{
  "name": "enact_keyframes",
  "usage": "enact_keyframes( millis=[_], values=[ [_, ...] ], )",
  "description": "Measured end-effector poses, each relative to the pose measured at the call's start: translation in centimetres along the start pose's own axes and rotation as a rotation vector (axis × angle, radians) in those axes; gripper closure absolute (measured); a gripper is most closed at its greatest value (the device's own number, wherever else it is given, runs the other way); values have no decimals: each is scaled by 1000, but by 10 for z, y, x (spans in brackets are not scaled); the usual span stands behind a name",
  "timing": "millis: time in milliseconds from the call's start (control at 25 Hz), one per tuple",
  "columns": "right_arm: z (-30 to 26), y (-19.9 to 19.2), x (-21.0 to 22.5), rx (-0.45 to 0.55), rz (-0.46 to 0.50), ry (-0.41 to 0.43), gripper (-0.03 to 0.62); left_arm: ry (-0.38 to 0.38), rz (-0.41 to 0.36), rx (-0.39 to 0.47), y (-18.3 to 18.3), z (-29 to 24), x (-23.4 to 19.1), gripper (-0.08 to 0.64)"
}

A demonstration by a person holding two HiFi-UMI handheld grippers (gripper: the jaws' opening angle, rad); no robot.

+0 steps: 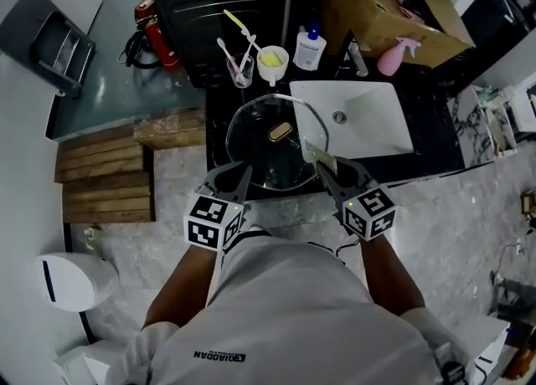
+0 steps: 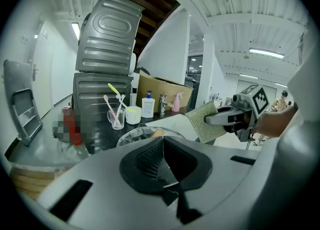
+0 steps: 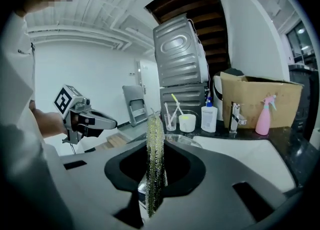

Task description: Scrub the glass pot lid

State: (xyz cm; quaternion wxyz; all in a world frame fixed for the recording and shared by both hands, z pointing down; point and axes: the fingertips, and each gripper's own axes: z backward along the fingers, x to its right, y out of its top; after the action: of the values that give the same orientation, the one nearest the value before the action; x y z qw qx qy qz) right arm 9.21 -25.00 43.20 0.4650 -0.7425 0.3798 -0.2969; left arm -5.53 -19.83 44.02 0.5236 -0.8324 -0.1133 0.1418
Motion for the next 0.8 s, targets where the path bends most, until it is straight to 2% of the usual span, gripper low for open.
enact_keyframes(
  millis=[200, 400, 640, 800],
  values=[
    [-33, 15, 7, -33, 59, -38, 509, -15, 2, -5, -7, -3, -28, 543],
    [-69, 38, 16, -98, 190, -53, 509, 4, 40, -10, -18, 3, -52, 543],
    [-149, 57, 37, -255, 429, -25, 510, 60, 82, 8, -25, 3, -70, 543],
    [-206, 47, 44, -384, 550, 14, 510, 109, 134, 17, -32, 12, -79, 543]
  ],
)
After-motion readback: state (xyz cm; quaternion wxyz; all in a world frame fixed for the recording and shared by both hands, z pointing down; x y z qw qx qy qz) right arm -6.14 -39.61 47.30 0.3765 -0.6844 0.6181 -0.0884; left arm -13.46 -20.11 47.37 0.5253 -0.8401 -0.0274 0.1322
